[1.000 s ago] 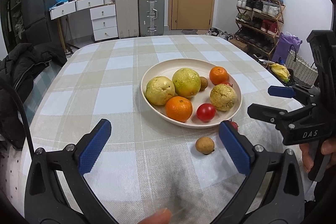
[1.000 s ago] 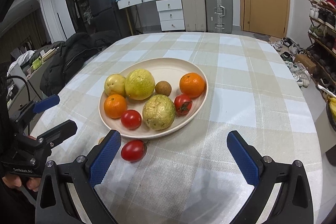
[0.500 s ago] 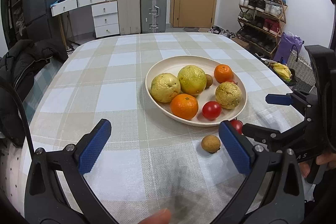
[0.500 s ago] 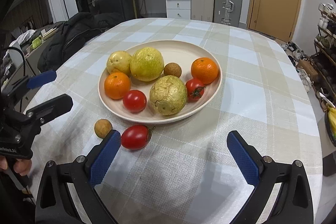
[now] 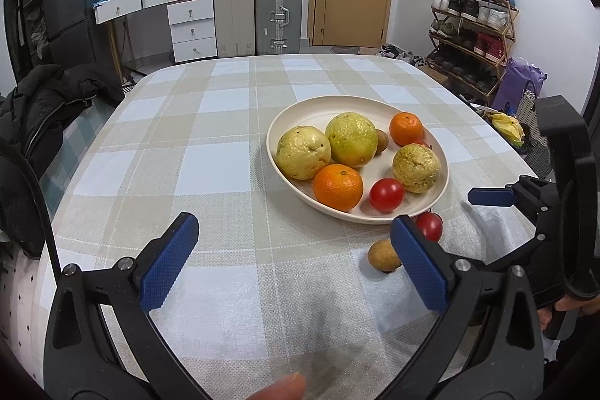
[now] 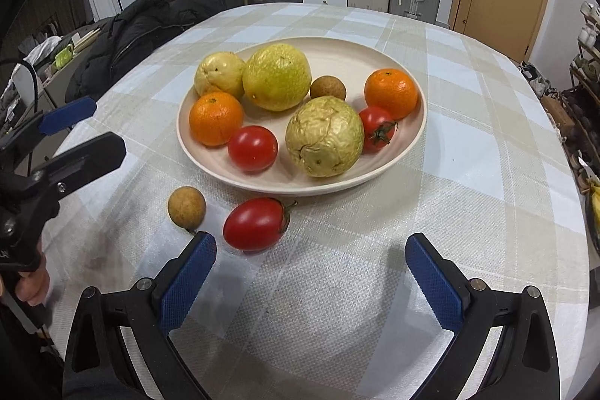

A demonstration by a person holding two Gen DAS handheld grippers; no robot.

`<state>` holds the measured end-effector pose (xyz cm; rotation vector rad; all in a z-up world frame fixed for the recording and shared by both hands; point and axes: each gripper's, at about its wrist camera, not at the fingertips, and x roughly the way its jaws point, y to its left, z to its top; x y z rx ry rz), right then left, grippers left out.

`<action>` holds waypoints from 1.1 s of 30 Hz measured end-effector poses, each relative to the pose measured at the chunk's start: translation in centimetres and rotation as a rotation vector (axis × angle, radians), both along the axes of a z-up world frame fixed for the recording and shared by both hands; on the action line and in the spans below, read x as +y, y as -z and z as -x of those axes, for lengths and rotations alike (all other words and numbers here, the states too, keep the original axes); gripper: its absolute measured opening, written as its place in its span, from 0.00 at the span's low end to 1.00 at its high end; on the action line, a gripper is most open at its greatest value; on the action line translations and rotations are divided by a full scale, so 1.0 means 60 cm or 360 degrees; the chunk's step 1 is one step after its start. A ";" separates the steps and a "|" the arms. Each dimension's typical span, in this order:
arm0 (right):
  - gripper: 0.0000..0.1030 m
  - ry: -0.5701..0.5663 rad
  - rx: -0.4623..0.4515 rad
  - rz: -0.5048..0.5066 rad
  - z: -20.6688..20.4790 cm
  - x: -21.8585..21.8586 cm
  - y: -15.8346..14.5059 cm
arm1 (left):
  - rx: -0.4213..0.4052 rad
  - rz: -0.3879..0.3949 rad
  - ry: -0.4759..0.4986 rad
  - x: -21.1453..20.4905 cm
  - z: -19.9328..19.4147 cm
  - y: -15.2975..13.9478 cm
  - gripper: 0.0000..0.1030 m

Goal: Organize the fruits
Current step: 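Close the right tool on the loose red tomato, then lift the tomato with the right tool while the left tool grasps the small brown fruit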

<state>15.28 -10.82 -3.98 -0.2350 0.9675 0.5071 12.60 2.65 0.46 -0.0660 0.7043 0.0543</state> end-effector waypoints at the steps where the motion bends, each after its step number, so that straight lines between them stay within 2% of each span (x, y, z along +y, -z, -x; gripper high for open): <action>1: 1.00 0.0004 -0.0006 0.0011 0.000 0.001 0.001 | 0.0004 -0.0001 -0.0002 0.000 0.000 0.001 0.99; 12: 0.97 -0.0010 -0.0068 0.0035 0.006 0.008 0.001 | 0.0036 0.0004 -0.0008 -0.002 -0.005 0.010 0.99; 14: 0.92 -0.0037 -0.0080 0.0029 0.012 0.013 -0.002 | 0.0039 0.0000 -0.0004 -0.003 -0.005 0.012 0.99; 16: 0.79 -0.0066 -0.0077 0.0024 0.015 0.018 -0.002 | 0.0041 -0.0006 0.0000 -0.005 -0.005 0.012 0.99; 17: 0.76 -0.0081 -0.0063 0.0021 0.015 0.020 -0.001 | 0.0042 -0.0006 0.0003 -0.006 -0.006 0.013 0.99; 20: 0.71 -0.0111 -0.0066 0.0017 0.020 0.025 0.000 | 0.0041 -0.0010 0.0007 -0.008 -0.006 0.013 0.99; 25: 0.56 -0.0152 -0.0064 -0.0003 0.028 0.030 -0.003 | 0.0050 -0.0021 0.0001 -0.009 -0.007 0.015 0.99; 29: 0.48 -0.0177 -0.0052 -0.0048 0.027 0.027 -0.004 | 0.0056 -0.0026 0.0006 -0.010 -0.009 0.016 0.99; 31: 0.39 -0.0180 -0.0048 -0.0063 0.027 0.025 -0.005 | 0.0057 -0.0031 0.0009 -0.011 -0.009 0.017 0.99; 33: 0.36 -0.0182 -0.0035 -0.0097 0.026 0.022 -0.007 | 0.0063 -0.0032 0.0010 -0.011 -0.011 0.019 0.99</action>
